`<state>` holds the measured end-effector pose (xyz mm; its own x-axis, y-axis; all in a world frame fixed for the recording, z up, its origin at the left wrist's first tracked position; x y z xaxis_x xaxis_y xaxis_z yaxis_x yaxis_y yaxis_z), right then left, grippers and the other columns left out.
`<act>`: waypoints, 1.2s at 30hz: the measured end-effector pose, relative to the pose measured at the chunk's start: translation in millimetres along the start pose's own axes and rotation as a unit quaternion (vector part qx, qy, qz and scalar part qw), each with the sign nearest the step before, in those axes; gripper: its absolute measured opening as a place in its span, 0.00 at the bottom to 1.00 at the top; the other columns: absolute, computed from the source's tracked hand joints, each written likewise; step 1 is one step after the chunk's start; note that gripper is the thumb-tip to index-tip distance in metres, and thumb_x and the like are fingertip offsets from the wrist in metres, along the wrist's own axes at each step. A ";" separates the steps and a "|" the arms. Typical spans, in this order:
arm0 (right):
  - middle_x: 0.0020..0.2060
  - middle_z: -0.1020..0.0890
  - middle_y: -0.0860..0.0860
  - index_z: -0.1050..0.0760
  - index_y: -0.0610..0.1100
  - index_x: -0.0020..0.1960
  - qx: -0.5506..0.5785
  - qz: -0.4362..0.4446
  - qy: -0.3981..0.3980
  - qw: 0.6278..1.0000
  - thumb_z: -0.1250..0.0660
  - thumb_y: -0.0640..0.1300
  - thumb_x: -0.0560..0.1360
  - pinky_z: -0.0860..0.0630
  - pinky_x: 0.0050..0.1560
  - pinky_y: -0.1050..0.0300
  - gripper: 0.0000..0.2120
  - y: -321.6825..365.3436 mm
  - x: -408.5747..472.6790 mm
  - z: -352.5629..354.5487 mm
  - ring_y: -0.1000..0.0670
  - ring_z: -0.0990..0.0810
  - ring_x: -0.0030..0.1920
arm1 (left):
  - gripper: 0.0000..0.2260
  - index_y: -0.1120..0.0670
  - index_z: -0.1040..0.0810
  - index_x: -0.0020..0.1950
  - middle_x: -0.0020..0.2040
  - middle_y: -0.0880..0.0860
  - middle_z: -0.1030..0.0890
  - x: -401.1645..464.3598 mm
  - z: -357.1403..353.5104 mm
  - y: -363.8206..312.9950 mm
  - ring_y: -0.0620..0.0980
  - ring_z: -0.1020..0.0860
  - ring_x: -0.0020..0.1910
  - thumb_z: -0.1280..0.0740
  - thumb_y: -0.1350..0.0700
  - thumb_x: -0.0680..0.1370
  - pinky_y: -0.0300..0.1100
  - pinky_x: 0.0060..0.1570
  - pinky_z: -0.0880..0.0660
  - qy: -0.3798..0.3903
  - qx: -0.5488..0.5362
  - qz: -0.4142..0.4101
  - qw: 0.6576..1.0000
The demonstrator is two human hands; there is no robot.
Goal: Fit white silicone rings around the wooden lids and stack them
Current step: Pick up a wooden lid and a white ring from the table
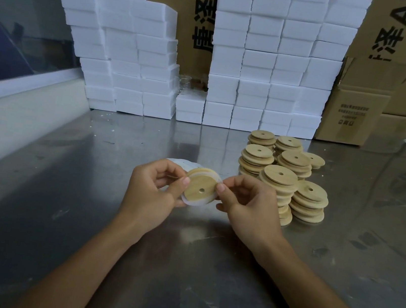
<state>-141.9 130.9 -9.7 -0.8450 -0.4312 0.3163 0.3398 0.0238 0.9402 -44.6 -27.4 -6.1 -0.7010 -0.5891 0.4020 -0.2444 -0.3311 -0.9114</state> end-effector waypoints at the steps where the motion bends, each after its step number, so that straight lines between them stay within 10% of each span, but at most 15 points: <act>1: 0.37 0.15 0.44 0.20 0.40 0.42 -0.021 0.011 -0.003 1.000 0.28 0.36 0.75 0.17 0.44 0.44 0.03 0.9 0.5 1.2 0.43 0.15 0.39 | 0.13 0.48 0.20 0.36 0.38 0.48 0.17 0.1 -0.2 -2.4 0.52 0.16 0.42 0.28 0.66 0.73 0.48 0.37 0.18 0.003 0.037 -0.025 0.999; 8: 0.35 0.16 0.55 0.17 0.44 0.42 -0.122 0.082 0.010 0.989 0.27 0.38 0.73 0.18 0.45 0.50 0.03 10.5 -4.3 -0.2 0.56 0.17 0.39 | 0.04 0.45 0.22 0.41 0.41 0.43 0.19 -6.3 -8.3 -12.6 0.48 0.17 0.45 0.29 0.52 0.70 0.52 0.40 0.17 0.026 0.111 -0.086 0.990; 21: 0.36 0.14 0.52 0.16 0.44 0.41 -0.064 0.049 0.022 0.997 0.25 0.37 0.72 0.19 0.42 0.59 0.03 7.5 -0.5 1.3 0.54 0.16 0.38 | 0.16 0.45 0.21 0.35 0.40 0.51 0.17 -0.9 -2.1 -6.3 0.53 0.17 0.44 0.27 0.66 0.72 0.54 0.47 0.18 0.002 0.076 -0.025 0.997; 30: 0.36 0.16 0.48 0.20 0.42 0.41 -0.021 0.042 0.006 0.999 0.28 0.39 0.75 0.17 0.42 0.41 0.04 5.2 -3.1 -3.6 0.47 0.15 0.38 | 0.12 0.54 0.22 0.35 0.40 0.54 0.15 -3.5 -4.5 -0.4 0.52 0.15 0.43 0.30 0.69 0.75 0.52 0.40 0.17 -0.001 -0.068 0.069 0.995; 36: 0.35 0.16 0.56 0.21 0.47 0.40 -0.127 0.121 -0.011 0.984 0.28 0.37 0.74 0.18 0.42 0.53 0.07 12.5 -5.0 -0.9 0.58 0.17 0.38 | 0.11 0.47 0.23 0.41 0.44 0.47 0.19 -8.8 -11.0 -20.8 0.47 0.18 0.47 0.27 0.62 0.74 0.38 0.46 0.20 0.030 0.138 -0.126 0.982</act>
<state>-133.1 132.6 0.3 -0.7344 -0.4207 0.5326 0.6223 -0.1043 0.7758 -40.7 -7.2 8.4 -0.6826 -0.4208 0.5975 -0.2300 -0.6523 -0.7223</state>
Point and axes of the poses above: each hand's wrist, its own x-axis towards the middle knuckle, its own z-axis out of the back of the hand, y = z × x, the point moved 5 cm from there along x, towards the middle knuckle
